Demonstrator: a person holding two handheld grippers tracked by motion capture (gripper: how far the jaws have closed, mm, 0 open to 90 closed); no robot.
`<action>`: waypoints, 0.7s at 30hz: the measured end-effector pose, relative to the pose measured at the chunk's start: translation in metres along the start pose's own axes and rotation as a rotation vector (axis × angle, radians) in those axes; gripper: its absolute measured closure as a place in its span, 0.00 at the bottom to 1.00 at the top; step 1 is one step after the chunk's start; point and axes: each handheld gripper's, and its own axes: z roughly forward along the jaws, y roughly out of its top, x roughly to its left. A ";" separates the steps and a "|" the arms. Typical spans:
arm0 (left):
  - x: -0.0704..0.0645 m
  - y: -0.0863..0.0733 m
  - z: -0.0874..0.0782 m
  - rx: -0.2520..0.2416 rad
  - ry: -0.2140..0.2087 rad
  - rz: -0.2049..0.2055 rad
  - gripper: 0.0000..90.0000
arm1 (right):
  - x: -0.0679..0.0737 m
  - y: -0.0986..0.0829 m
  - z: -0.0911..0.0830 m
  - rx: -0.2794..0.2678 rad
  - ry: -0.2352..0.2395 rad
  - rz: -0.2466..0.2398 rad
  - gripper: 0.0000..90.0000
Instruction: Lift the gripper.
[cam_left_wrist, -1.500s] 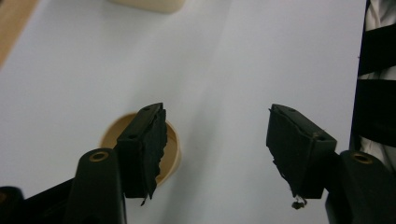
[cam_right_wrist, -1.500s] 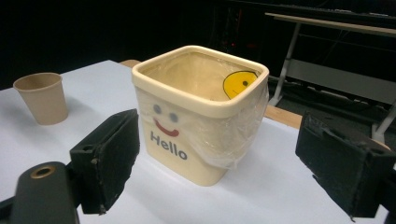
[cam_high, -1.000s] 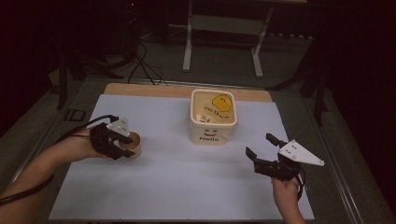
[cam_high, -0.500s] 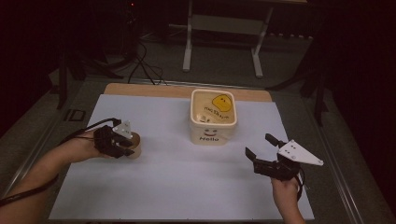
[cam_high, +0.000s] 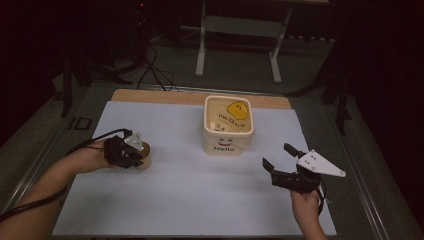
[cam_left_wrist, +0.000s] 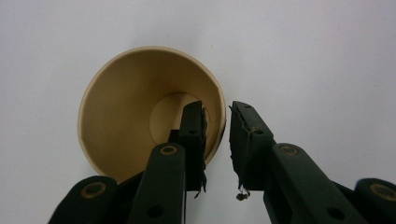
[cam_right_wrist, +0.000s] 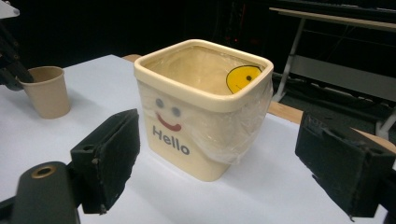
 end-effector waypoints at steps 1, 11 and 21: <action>0.000 0.000 0.000 0.000 0.000 0.000 0.85 | 0.000 0.000 0.000 0.000 0.000 0.000 0.15; 0.002 0.002 0.008 0.020 -0.010 0.034 0.92 | -0.002 -0.001 0.000 0.003 0.002 0.006 0.15; 0.002 -0.001 0.009 -0.004 0.002 0.093 0.96 | -0.002 -0.002 0.001 0.008 0.005 0.005 0.15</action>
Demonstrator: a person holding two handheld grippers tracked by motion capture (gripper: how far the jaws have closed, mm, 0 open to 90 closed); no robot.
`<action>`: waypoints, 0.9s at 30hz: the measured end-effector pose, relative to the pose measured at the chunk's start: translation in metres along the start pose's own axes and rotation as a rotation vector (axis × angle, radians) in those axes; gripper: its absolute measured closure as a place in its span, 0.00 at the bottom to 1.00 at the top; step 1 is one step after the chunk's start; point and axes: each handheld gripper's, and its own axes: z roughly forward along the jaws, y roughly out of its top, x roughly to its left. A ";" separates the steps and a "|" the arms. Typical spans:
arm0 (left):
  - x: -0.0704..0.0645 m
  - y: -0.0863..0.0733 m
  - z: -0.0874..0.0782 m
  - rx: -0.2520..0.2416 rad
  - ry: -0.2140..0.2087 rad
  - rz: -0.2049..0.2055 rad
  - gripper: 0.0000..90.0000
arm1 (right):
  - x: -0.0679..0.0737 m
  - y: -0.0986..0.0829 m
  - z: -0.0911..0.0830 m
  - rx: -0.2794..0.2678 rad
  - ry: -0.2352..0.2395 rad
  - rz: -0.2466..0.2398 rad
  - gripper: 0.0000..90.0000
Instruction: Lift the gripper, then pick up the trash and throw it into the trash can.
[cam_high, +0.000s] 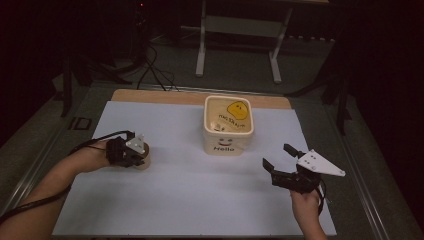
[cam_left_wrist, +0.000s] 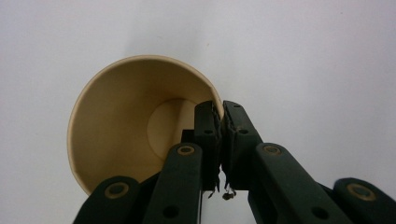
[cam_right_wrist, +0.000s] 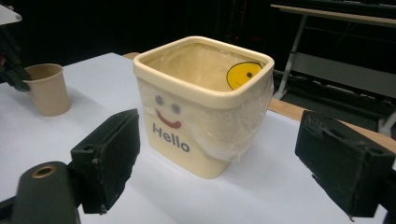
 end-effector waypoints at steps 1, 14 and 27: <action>0.000 0.000 0.000 0.001 0.006 0.011 0.97 | 0.000 0.000 0.000 0.000 0.001 0.002 0.15; 0.001 0.000 -0.017 -0.047 -0.027 -0.035 0.98 | 0.000 0.001 -0.001 -0.004 0.000 0.003 0.16; 0.002 0.012 -0.065 -0.090 -0.047 -0.062 0.99 | 0.001 0.002 0.000 -0.004 0.006 0.003 0.16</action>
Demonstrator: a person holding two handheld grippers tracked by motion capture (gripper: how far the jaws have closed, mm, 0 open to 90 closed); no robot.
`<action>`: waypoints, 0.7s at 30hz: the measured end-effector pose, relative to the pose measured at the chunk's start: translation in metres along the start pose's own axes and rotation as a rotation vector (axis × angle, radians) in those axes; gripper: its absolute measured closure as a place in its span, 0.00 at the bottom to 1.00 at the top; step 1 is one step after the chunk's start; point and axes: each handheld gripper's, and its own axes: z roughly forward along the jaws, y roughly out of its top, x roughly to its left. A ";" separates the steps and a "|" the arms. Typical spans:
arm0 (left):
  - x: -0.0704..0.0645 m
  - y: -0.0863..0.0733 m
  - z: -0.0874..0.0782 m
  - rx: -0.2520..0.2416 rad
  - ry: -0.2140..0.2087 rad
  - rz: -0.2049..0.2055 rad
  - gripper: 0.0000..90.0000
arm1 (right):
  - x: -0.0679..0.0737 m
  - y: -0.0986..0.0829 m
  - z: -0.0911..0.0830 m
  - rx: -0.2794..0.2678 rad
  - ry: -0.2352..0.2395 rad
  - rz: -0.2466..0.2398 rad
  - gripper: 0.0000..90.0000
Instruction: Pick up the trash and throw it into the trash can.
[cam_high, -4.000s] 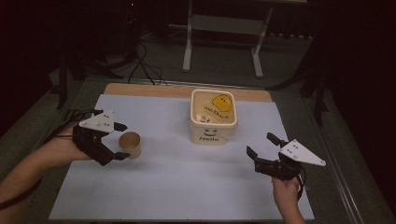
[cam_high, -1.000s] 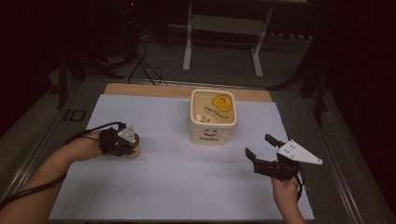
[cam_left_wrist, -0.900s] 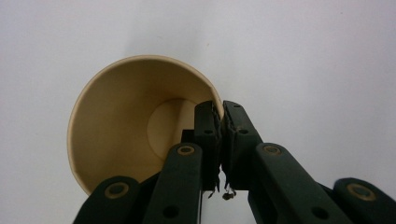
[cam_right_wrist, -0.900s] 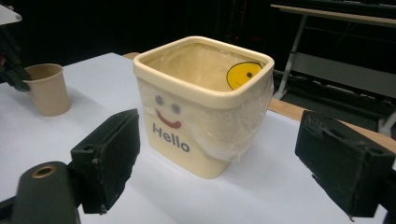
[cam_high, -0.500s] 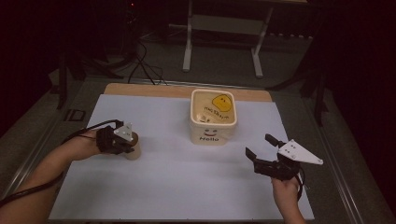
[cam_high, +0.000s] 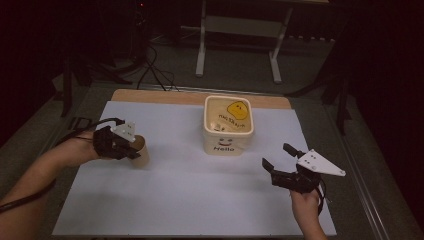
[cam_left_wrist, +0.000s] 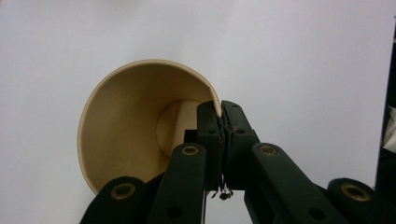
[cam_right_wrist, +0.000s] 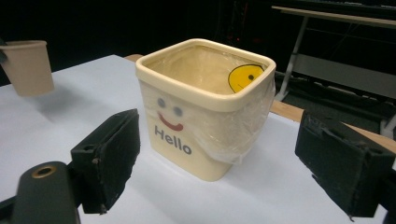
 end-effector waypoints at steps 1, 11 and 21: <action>0.000 0.001 -0.003 0.007 -0.008 -0.005 0.99 | 0.000 0.000 0.000 0.000 0.001 0.003 0.16; -0.001 0.016 -0.024 0.017 -0.010 -0.015 0.99 | -0.001 0.000 -0.001 -0.003 -0.002 0.003 0.16; -0.002 0.040 -0.036 0.005 -0.033 0.014 0.99 | -0.002 -0.001 -0.002 -0.005 -0.003 0.007 0.16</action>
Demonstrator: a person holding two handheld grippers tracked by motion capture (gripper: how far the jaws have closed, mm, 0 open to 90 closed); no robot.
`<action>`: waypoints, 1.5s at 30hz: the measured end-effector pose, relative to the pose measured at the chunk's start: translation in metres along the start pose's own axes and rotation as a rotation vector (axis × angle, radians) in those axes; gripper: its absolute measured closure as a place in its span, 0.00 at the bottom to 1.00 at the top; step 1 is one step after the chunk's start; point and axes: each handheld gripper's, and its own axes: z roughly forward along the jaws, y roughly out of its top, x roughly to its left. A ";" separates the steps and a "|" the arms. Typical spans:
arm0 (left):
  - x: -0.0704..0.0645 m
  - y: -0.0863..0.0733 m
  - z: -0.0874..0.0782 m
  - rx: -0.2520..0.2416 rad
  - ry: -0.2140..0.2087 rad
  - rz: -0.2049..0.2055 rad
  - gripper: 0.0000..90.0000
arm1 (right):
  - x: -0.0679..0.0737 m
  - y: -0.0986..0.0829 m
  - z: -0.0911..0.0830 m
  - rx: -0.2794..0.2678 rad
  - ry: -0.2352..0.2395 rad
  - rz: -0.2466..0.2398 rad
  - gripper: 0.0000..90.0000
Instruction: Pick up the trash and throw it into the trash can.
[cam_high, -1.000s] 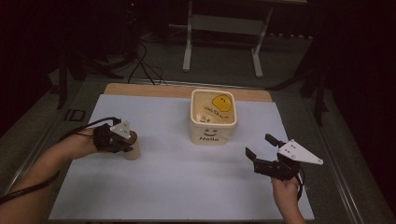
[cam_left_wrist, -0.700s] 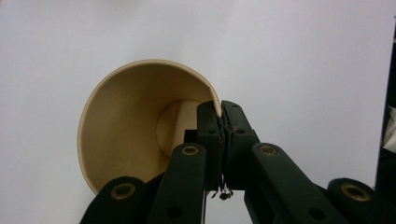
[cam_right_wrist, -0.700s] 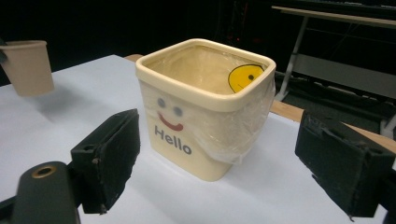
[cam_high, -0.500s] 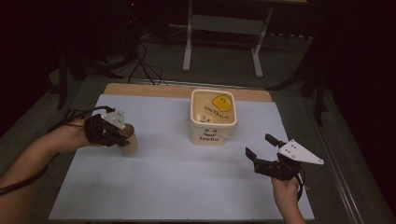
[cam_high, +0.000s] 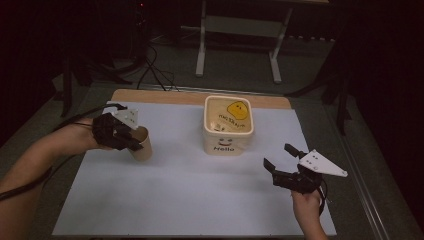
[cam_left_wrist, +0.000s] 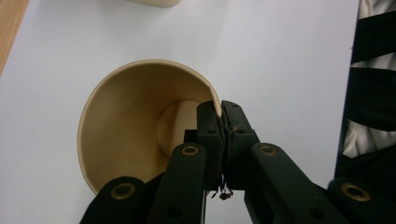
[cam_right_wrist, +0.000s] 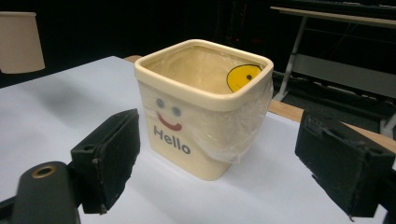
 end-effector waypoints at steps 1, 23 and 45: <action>0.000 0.002 -0.001 0.001 -0.007 -0.004 0.99 | 0.000 0.000 0.000 0.000 0.000 0.000 0.16; -0.001 0.045 -0.023 -0.004 -0.014 0.049 0.99 | 0.000 0.000 -0.002 -0.003 0.004 0.001 0.16; 0.003 0.102 -0.036 -0.010 -0.012 0.129 0.99 | 0.000 0.000 -0.002 -0.006 0.005 0.000 0.16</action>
